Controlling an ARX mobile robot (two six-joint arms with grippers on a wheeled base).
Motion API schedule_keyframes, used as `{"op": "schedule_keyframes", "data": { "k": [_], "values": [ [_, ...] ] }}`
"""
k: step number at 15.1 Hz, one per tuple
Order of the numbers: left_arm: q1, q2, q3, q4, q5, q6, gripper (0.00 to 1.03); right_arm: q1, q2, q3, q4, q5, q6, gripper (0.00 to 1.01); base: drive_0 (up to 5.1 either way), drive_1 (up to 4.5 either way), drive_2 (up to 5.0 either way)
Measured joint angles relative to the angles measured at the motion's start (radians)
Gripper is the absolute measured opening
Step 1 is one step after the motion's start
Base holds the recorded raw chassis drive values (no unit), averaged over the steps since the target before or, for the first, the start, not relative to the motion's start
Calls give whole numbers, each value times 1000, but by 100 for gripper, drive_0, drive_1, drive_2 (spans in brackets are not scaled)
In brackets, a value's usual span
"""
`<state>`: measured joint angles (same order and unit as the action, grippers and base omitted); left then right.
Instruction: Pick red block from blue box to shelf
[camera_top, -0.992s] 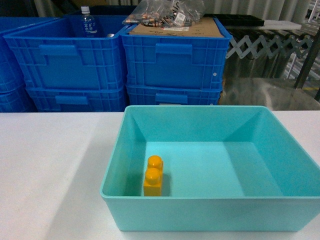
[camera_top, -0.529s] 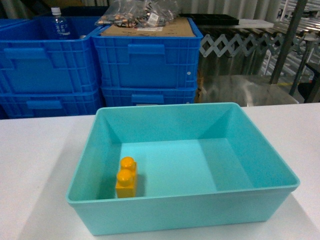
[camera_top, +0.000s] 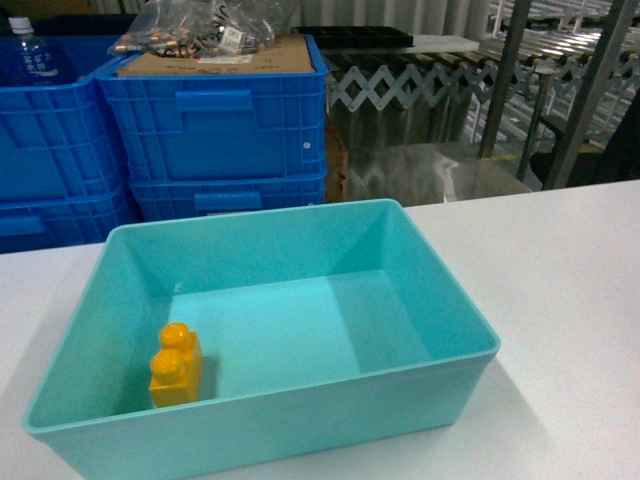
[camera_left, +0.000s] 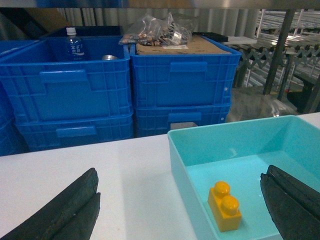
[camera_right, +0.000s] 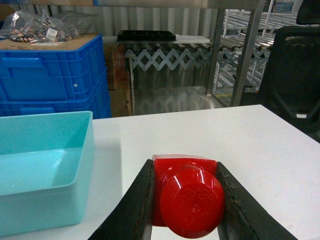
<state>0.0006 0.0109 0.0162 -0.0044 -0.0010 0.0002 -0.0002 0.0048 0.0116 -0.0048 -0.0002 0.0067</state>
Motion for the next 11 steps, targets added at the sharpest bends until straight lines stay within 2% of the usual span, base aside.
{"op": "schedule_keyframes", "data": {
  "k": [11],
  "values": [
    [0, 0, 0, 0, 0, 0, 98, 0, 0, 0, 0, 0, 0, 26, 0, 0, 0]
  ]
}}
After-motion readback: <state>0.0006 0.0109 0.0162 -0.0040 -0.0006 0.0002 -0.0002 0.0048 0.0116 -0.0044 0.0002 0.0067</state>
